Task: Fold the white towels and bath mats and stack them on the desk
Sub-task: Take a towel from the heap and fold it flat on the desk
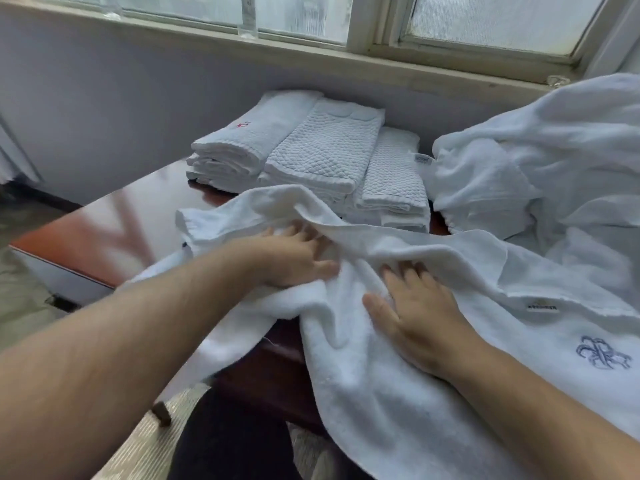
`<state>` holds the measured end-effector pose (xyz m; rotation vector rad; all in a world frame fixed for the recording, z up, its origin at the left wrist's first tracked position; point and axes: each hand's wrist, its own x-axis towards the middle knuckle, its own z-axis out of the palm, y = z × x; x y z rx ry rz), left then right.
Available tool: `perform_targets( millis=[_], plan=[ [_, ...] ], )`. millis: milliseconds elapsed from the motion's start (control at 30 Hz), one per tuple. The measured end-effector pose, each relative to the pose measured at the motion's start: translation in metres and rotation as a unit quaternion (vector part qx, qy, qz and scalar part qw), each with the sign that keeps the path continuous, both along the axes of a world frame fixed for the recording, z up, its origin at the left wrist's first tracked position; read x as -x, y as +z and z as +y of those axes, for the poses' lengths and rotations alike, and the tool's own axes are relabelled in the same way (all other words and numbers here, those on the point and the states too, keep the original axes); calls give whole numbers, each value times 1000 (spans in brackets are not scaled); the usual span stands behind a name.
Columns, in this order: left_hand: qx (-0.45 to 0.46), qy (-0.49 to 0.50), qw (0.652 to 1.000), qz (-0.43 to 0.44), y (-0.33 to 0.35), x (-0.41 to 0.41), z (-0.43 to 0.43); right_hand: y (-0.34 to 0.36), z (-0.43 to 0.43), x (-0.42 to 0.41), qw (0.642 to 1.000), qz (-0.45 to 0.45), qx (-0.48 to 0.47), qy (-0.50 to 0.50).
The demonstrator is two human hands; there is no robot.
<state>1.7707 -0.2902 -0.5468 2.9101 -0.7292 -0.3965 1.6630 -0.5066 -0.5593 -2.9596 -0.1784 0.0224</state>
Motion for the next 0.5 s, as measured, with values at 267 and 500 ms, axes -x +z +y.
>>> perform_targets(
  millis=[267, 500],
  plan=[
    [84, -96, 987, -96, -6, 11, 15, 0, -46, -52, 992, -53, -41, -110],
    [177, 45, 976, -118, 5, 75, 47, 15, 1, -39, 960, -193, -192, 67]
  ],
)
